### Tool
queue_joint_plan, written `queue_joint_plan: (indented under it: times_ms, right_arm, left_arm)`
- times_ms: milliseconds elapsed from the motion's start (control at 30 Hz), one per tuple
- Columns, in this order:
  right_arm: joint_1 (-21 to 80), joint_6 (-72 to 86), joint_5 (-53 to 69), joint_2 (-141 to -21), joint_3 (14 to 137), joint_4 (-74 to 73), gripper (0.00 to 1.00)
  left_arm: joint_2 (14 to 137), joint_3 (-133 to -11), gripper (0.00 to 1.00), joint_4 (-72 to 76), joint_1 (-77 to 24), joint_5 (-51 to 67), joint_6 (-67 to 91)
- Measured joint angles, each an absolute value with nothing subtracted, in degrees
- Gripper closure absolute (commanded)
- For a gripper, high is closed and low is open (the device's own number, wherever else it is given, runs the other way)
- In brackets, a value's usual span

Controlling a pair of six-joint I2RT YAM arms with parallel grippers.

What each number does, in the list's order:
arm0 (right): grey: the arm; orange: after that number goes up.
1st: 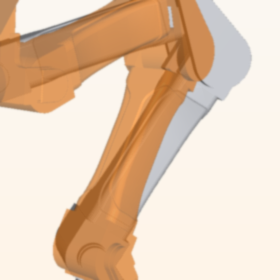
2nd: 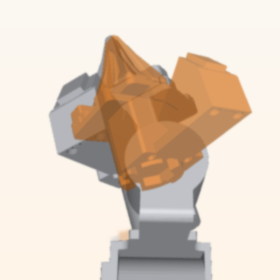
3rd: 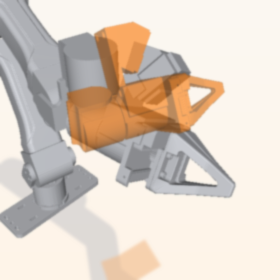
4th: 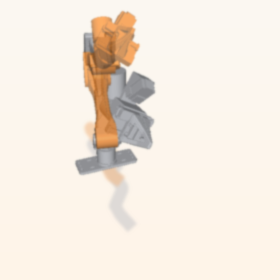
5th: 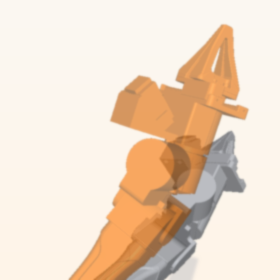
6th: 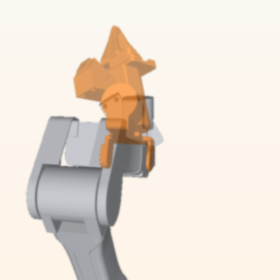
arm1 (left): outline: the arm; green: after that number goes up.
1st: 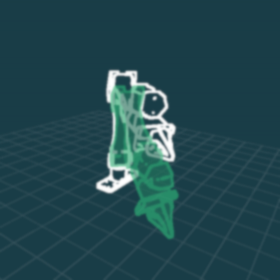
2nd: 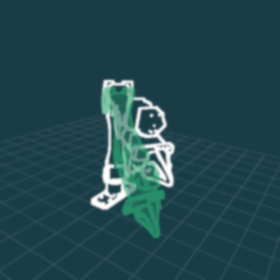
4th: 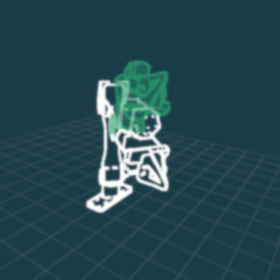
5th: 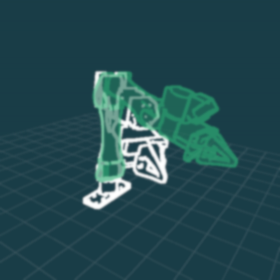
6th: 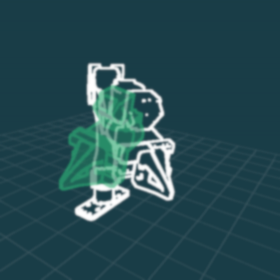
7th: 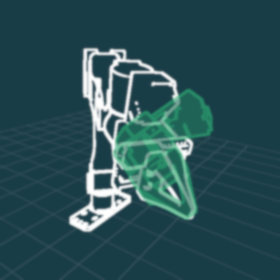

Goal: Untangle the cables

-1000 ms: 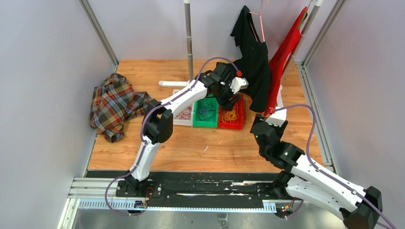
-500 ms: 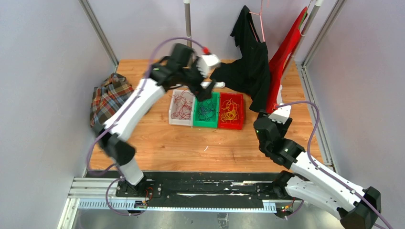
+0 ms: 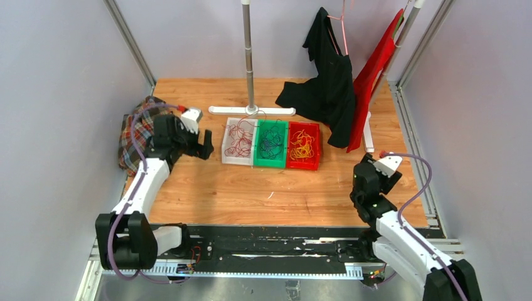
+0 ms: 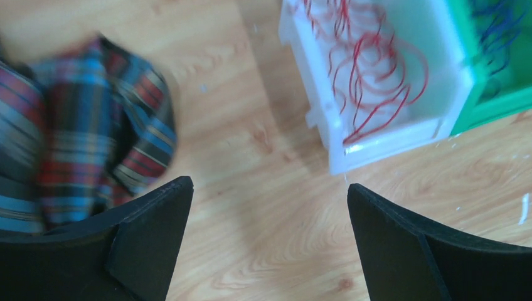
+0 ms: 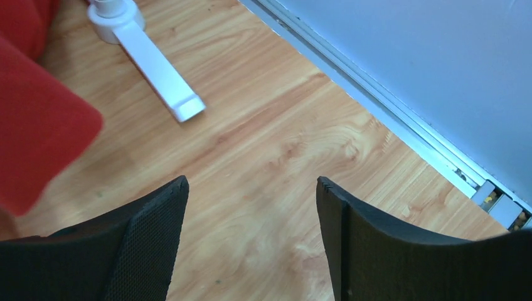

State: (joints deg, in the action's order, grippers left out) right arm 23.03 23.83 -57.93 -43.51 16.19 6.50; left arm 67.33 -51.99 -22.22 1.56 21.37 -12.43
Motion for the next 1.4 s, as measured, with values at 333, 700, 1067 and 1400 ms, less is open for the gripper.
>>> queue_joint_plan:
  times_ms: [333,700,1067,1400]
  right_arm:
    - [9.13,9.98,-49.39,-54.74,8.75,32.77,0.25]
    - [6.96,0.32,-30.55,-73.03,7.6,54.48,0.24]
    - [6.24,-4.34,-21.82,-81.54,11.14,61.43,0.22]
    - [6.11,-4.36,-20.97,-81.56,11.14,61.39,0.22]
  left_arm:
    - [72.36,-26.89,0.02,12.01,1.72,18.98,-7.35]
    - [76.42,-13.58,0.02,46.94,1.58,15.03,-5.15]
    - [78.04,-9.43,0.02,59.37,0.3,12.38,-4.71]
    - [78.24,-9.43,0.02,61.3,0.3,12.16,-4.45]
